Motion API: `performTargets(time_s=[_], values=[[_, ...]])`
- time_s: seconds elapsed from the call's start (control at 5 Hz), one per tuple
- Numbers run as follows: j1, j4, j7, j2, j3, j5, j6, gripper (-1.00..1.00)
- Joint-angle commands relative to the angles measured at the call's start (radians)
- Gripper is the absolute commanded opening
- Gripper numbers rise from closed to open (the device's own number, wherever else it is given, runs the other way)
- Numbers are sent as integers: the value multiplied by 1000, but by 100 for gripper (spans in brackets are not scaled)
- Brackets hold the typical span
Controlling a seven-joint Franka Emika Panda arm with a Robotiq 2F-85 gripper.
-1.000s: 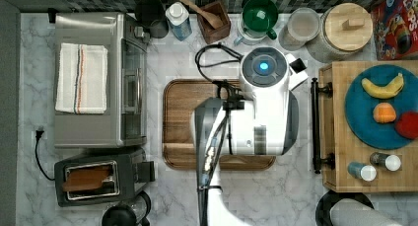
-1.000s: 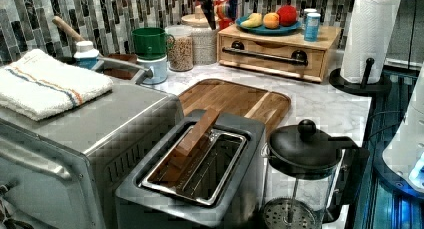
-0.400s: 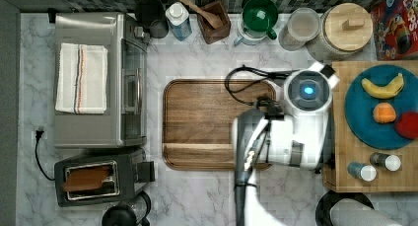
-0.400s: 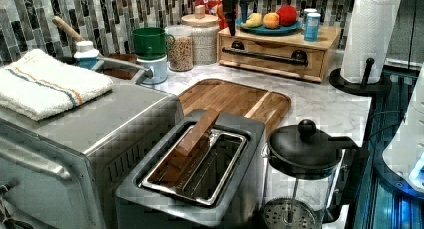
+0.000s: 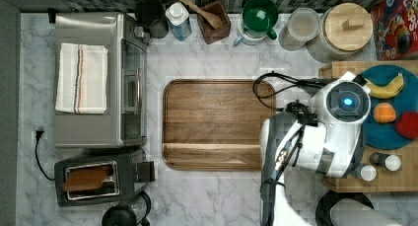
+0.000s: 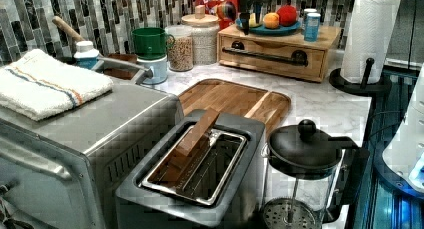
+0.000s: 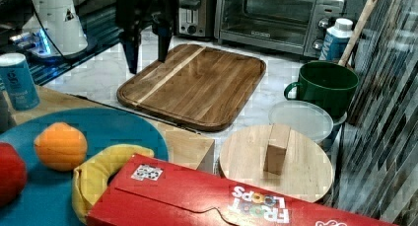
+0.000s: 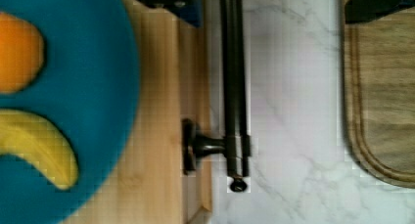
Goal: Open the drawer.
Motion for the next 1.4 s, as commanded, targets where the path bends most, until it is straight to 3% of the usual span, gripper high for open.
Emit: performTargets(time_s=[0.2,1.0,1.4], values=[[21,-28,-7,3,39,-2,69,100],[-29,-106,-43,137,9,-7,335,100],[-16,-117,38,176,-15,-63,366,100]])
